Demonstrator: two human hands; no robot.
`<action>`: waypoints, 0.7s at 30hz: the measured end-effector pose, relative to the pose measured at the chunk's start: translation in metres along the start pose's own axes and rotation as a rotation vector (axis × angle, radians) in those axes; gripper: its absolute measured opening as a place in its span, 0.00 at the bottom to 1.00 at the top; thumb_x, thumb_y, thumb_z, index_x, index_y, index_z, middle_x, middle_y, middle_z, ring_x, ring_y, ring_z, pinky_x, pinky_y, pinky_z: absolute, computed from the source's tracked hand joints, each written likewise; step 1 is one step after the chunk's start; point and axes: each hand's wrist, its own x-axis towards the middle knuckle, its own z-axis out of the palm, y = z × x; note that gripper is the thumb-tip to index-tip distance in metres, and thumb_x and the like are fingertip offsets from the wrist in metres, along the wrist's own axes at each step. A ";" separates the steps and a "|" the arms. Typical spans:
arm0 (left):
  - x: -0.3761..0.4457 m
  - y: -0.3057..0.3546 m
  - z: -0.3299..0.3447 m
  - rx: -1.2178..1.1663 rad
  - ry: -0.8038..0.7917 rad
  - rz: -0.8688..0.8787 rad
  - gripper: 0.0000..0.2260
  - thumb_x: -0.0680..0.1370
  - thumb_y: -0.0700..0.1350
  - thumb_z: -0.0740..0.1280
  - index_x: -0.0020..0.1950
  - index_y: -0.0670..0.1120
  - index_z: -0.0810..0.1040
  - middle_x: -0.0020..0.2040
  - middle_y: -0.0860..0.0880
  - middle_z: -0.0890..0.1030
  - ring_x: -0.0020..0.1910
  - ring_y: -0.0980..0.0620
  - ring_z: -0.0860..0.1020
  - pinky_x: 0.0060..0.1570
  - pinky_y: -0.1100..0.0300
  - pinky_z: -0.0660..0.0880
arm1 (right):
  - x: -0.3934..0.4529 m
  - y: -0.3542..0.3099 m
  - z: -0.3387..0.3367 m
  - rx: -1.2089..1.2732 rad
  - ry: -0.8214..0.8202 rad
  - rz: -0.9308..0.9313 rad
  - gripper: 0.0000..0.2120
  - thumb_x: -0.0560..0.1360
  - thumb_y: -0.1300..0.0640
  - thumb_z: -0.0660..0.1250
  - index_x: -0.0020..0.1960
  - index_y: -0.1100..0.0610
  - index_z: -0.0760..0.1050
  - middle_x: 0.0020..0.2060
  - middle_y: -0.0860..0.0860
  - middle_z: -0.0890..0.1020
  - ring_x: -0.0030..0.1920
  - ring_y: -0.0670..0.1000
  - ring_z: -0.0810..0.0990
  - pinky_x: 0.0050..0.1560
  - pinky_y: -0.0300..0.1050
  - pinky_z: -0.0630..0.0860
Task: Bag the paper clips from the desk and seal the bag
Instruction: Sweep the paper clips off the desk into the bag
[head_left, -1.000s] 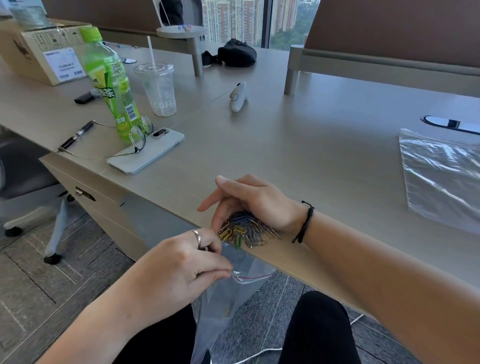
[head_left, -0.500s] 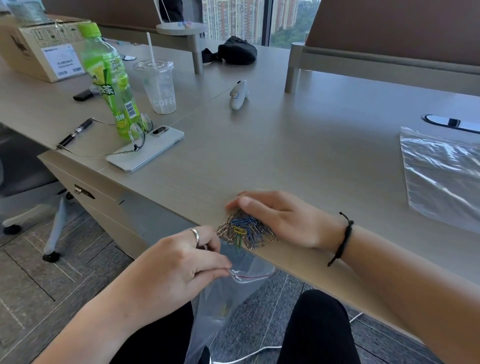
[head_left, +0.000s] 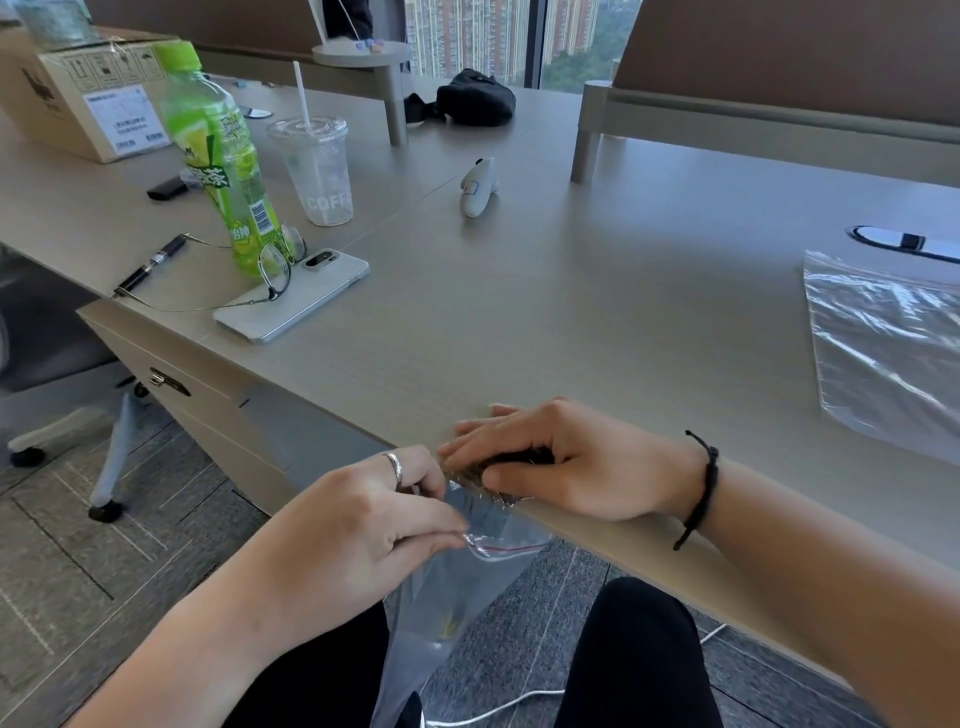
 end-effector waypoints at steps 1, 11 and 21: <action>0.001 0.000 0.000 -0.002 -0.003 0.002 0.09 0.79 0.55 0.66 0.48 0.54 0.85 0.45 0.57 0.73 0.35 0.57 0.74 0.34 0.60 0.71 | -0.003 0.000 -0.001 0.059 0.050 0.024 0.16 0.79 0.57 0.65 0.66 0.54 0.78 0.66 0.45 0.78 0.72 0.39 0.67 0.76 0.43 0.58; 0.000 0.002 -0.001 -0.003 -0.006 0.002 0.09 0.79 0.54 0.66 0.49 0.54 0.85 0.44 0.57 0.74 0.35 0.58 0.74 0.35 0.63 0.71 | -0.011 0.009 0.000 -0.308 0.063 0.110 0.22 0.81 0.44 0.53 0.74 0.44 0.68 0.75 0.38 0.64 0.77 0.38 0.54 0.78 0.48 0.48; 0.000 0.002 0.000 0.011 -0.007 0.005 0.05 0.78 0.51 0.70 0.49 0.54 0.85 0.45 0.58 0.74 0.36 0.58 0.74 0.34 0.61 0.72 | -0.008 0.003 0.007 -0.380 0.057 0.033 0.26 0.80 0.40 0.57 0.76 0.46 0.63 0.76 0.40 0.63 0.77 0.39 0.54 0.78 0.49 0.50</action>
